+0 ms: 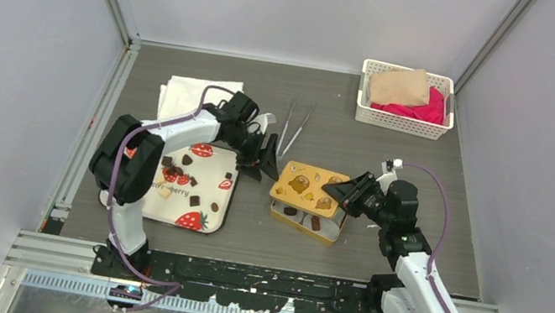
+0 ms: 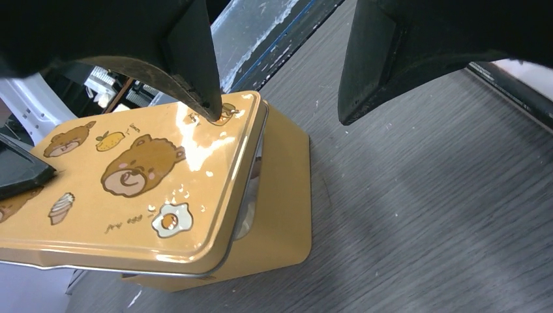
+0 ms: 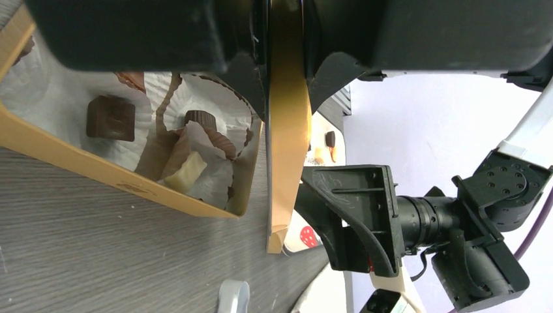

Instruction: Pack the chocolate

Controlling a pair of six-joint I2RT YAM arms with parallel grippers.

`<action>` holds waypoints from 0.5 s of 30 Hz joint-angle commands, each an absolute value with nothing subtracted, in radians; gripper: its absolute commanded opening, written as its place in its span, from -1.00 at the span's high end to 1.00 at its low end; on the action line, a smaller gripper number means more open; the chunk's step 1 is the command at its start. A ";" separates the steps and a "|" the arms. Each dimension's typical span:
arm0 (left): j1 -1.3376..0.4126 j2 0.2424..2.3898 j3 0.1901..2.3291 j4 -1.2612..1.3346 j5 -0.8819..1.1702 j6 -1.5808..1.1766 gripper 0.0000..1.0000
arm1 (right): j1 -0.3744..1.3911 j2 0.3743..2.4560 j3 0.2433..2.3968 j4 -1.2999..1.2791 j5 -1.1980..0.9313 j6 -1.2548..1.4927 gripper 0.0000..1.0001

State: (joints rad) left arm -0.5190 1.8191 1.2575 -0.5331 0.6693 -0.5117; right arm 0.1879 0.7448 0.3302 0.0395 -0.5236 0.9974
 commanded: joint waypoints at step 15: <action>-0.540 1.924 1.295 -0.480 0.795 -0.488 -0.19 | 0.189 0.755 0.318 0.008 -0.533 0.958 0.99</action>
